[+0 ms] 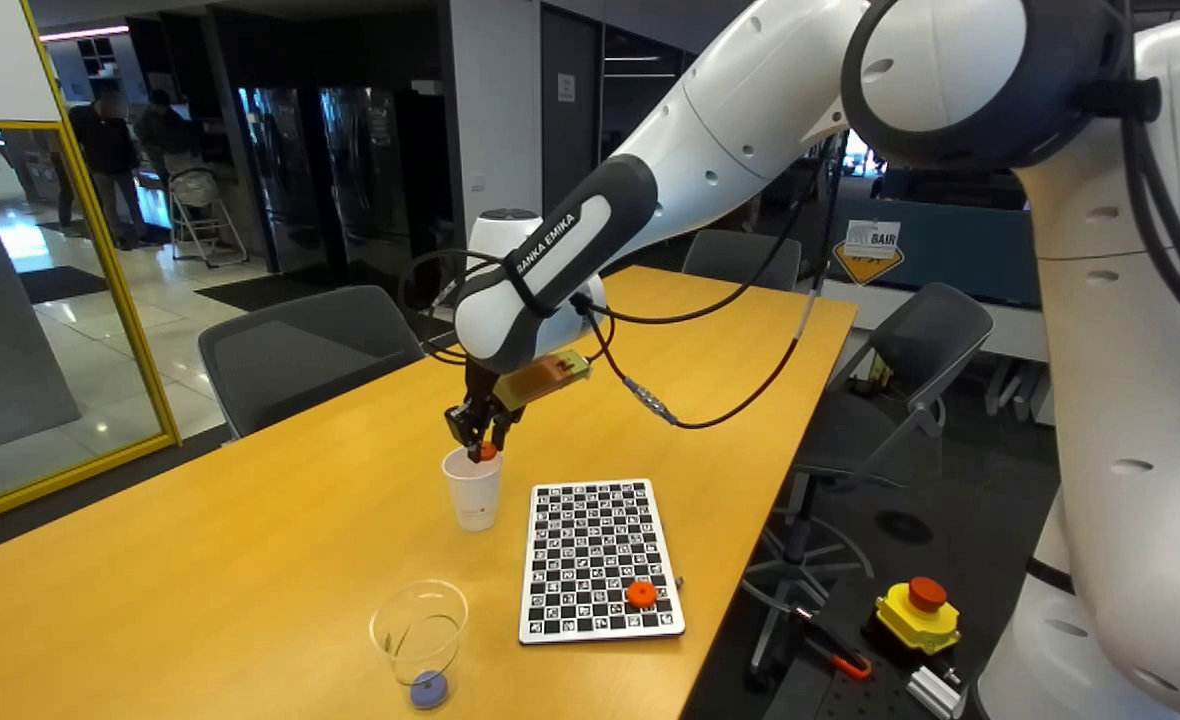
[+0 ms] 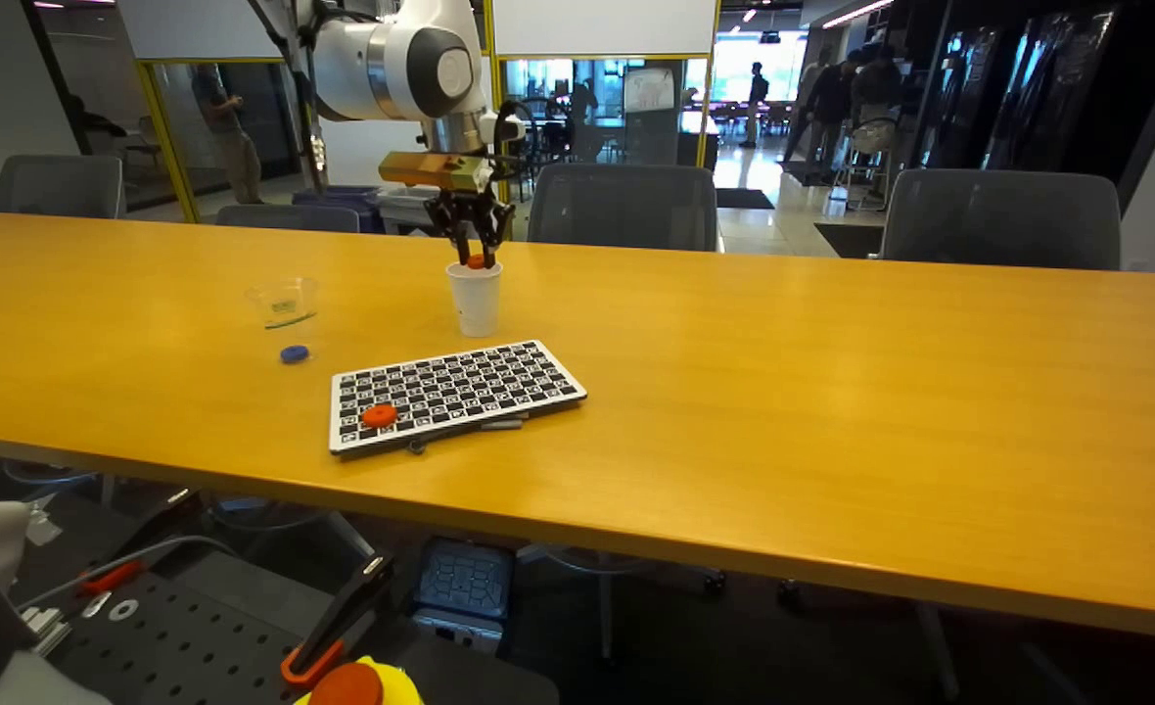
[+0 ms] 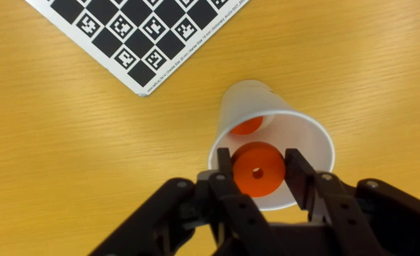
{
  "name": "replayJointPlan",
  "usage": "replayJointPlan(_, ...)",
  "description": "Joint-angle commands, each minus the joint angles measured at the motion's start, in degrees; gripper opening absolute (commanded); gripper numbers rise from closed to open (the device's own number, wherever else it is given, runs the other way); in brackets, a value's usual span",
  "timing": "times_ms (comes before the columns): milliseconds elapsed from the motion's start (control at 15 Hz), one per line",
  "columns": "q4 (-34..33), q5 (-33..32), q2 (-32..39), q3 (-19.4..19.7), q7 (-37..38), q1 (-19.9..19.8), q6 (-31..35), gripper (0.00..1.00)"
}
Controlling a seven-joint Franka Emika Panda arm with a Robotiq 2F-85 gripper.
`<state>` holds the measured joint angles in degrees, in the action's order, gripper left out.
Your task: Put the orange objects in the white cup and the other objects inside the transparent cup.
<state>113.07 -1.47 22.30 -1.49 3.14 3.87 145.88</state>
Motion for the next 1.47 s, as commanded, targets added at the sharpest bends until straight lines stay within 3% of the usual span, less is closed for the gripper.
replayJointPlan(0, -5.56, 1.44, 3.15, -0.89, -2.34, -1.03, -3.02, 0.24)
replayJointPlan(67, -6.15, 1.8, 3.52, -1.07, -2.7, -1.23, -3.56, 0.52)
replayJointPlan(133, -6.55, 2.09, 3.81, -1.24, -3.1, -1.41, -3.97, 0.67)
replayJointPlan(400, -5.76, 2.61, 3.11, -1.51, -4.01, -1.64, -4.41, 0.96)
replayJointPlan(733, 0.71, 1.44, -1.74, -0.92, -2.37, -0.74, -2.19, 1.0)
replayJointPlan(1400, 26.5, -1.58, -16.67, -0.1, 5.58, 0.93, 4.13, 1.0)
